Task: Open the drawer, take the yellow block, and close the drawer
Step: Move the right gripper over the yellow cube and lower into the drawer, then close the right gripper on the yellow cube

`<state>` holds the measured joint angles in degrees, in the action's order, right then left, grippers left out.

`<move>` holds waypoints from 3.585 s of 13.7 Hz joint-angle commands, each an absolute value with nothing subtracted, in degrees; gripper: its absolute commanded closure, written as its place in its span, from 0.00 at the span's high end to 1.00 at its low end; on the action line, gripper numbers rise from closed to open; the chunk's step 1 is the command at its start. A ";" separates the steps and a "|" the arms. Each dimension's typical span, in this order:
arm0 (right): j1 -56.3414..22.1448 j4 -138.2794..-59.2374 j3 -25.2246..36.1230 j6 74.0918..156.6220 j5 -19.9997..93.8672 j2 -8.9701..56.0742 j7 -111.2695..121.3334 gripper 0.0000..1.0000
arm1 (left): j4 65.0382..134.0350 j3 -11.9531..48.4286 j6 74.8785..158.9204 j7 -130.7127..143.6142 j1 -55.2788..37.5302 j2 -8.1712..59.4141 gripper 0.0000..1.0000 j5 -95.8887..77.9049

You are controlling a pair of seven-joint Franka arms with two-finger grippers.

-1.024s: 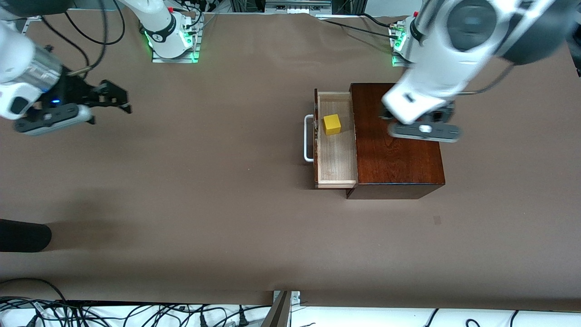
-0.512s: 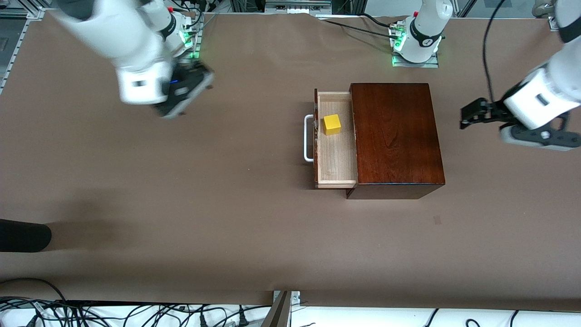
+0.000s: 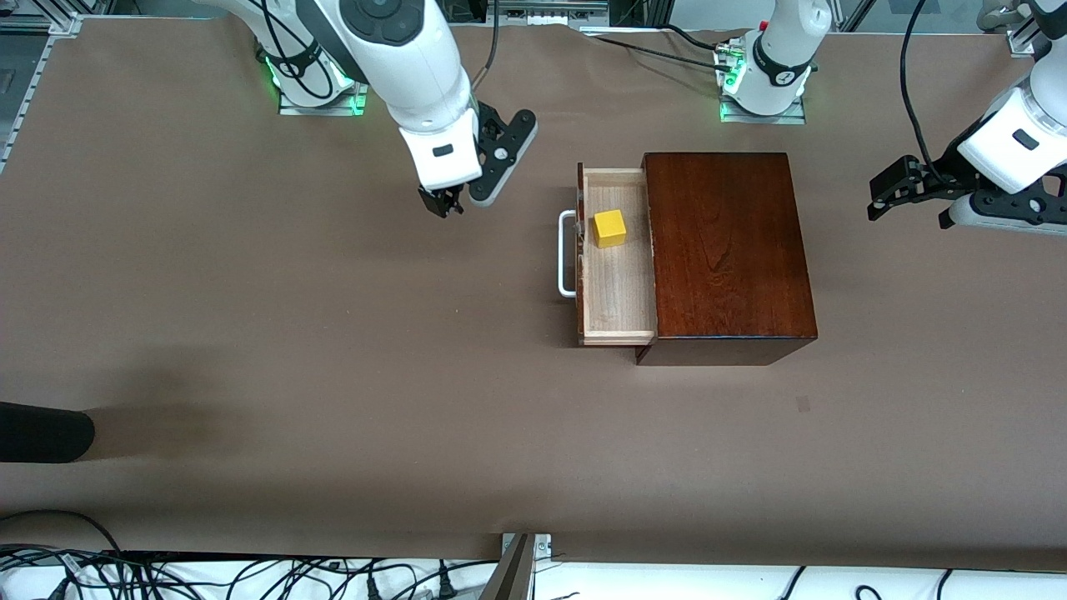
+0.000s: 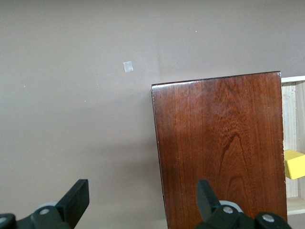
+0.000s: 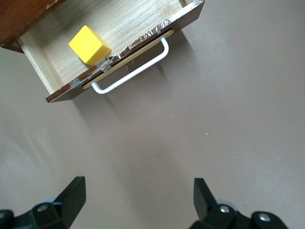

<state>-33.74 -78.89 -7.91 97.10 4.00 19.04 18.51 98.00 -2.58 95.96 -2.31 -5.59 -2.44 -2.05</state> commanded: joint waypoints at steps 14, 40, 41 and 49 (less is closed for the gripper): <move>-47.45 -64.51 -7.30 103.96 -4.83 36.29 28.83 1.00 | 96.94 -2.20 95.19 -3.60 -6.94 -2.20 1.00 0.70; -53.26 -61.79 -7.03 115.05 -8.70 49.30 35.68 1.00 | 96.86 -2.20 95.01 -3.60 -6.94 -2.29 1.00 0.70; -53.26 -61.79 -7.03 115.40 -8.70 49.57 35.68 1.00 | 96.86 -2.20 95.01 -3.60 -6.94 -2.29 1.00 0.70; -52.65 -59.41 -6.59 113.65 -8.61 48.78 35.86 0.00 | 96.77 -2.11 95.01 -3.60 -6.94 -2.29 1.00 0.70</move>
